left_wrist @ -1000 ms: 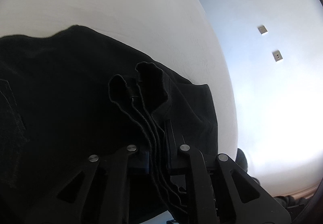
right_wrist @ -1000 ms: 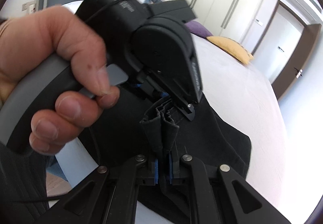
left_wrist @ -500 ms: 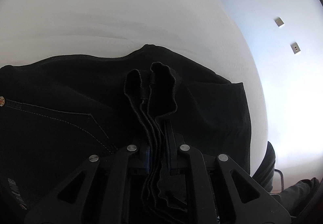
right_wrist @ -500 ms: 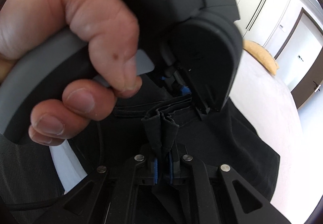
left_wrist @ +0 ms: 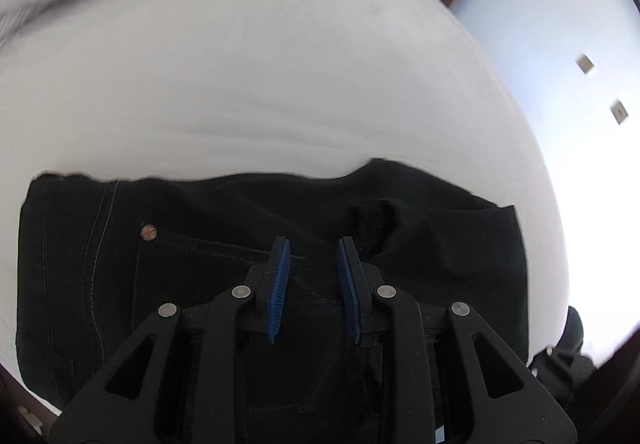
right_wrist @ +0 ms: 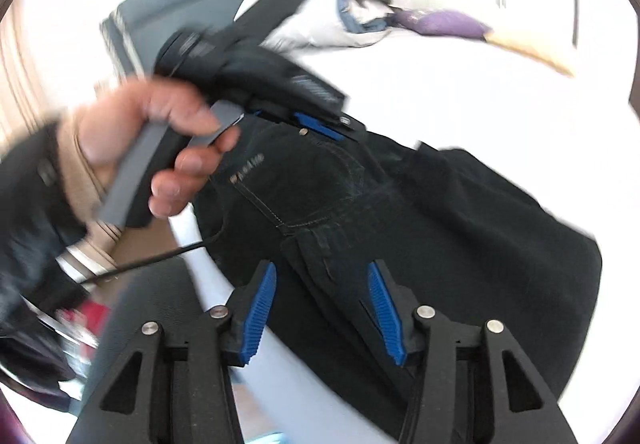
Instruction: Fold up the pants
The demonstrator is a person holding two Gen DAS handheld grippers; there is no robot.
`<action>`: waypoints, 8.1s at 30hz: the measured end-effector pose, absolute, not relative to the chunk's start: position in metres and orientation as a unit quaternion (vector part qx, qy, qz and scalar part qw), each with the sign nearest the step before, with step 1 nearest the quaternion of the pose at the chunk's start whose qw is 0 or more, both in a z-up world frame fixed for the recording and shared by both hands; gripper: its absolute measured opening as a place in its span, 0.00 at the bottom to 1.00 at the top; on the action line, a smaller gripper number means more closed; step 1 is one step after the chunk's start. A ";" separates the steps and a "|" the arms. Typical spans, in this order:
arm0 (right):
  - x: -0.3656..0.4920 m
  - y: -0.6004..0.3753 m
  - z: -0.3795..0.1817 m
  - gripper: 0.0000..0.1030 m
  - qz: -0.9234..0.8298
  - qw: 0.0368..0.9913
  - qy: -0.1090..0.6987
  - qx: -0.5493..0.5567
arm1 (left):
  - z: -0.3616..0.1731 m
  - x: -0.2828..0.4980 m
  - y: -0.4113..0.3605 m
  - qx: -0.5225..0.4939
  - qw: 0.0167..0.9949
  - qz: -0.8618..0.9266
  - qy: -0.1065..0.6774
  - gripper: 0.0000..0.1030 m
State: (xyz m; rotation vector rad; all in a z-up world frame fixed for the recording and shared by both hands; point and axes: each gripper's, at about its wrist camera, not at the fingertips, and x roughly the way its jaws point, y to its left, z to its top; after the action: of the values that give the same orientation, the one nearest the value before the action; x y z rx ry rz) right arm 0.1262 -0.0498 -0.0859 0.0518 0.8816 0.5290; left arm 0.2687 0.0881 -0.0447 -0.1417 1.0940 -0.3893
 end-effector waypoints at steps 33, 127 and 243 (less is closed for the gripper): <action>0.178 -0.230 -0.179 0.51 0.282 0.695 0.454 0.481 | -0.123 0.180 0.052 -0.100 0.800 -0.225 0.548 0.23; 0.163 -0.227 -0.148 0.19 0.208 0.735 0.488 0.423 | -0.073 0.042 -0.088 0.247 0.872 -0.276 0.320 0.15; 0.253 -0.327 -0.064 0.18 0.123 0.838 0.439 0.299 | -0.100 0.350 -0.012 -0.027 0.833 -0.261 0.487 0.19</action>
State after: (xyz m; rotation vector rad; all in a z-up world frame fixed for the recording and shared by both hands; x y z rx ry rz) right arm 0.2533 -0.3271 -0.0644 0.6319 0.9297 0.2604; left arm 0.3503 -0.0121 -0.0996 -0.0581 1.0319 -0.5527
